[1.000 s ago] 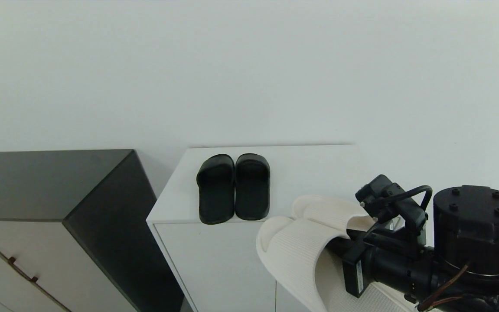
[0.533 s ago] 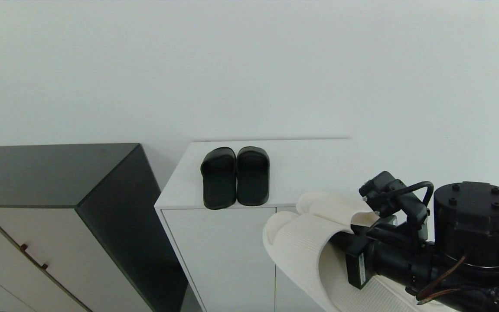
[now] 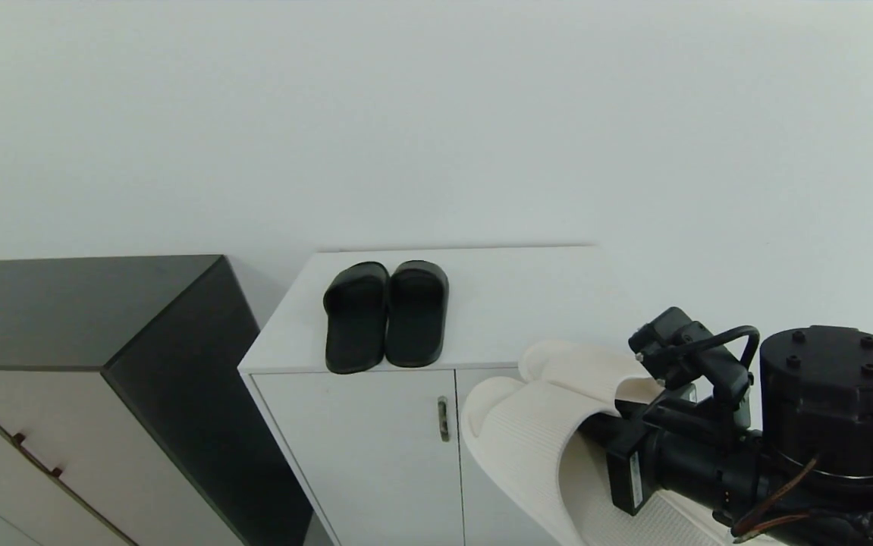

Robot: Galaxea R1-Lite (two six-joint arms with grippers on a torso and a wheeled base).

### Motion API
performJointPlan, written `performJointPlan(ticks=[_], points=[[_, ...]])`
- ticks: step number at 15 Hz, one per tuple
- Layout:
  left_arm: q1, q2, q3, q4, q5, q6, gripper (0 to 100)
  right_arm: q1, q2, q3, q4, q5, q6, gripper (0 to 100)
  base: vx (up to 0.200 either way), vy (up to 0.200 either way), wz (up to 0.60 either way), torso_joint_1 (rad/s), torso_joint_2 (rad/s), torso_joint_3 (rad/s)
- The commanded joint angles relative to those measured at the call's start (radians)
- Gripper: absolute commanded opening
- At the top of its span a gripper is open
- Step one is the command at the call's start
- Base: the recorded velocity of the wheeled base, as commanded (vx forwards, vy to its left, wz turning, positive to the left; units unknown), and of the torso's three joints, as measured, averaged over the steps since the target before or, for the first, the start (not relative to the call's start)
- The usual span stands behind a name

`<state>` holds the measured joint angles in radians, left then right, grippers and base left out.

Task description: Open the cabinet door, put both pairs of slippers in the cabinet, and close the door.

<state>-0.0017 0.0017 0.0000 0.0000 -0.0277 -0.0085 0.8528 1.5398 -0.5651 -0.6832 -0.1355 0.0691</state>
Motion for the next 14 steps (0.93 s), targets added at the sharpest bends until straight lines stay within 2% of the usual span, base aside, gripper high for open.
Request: performJointPlan(ticks=[1, 11, 14], points=[[-0.001, 0.000, 0.000, 0.000, 0.000, -0.001, 0, 0.002, 0.000, 0.002, -0.001, 0.001, 0.000, 0, 0.000, 0.000, 0.00, 0.000, 0.00, 0.000], [-0.001, 0.000, 0.000, -0.002, 0.005, -0.002, 0, 0.002, 0.005, 0.022, -0.001, 0.001, -0.014, 0, 0.000, 0.000, 0.00, -0.005, 0.01, 0.006], [-0.001, 0.000, 0.000, -0.002, 0.005, -0.002, 0, 0.006, 0.000, 0.025, -0.001, 0.001, -0.015, 0, 0.000, 0.000, 0.00, -0.149, 0.35, 0.194]])
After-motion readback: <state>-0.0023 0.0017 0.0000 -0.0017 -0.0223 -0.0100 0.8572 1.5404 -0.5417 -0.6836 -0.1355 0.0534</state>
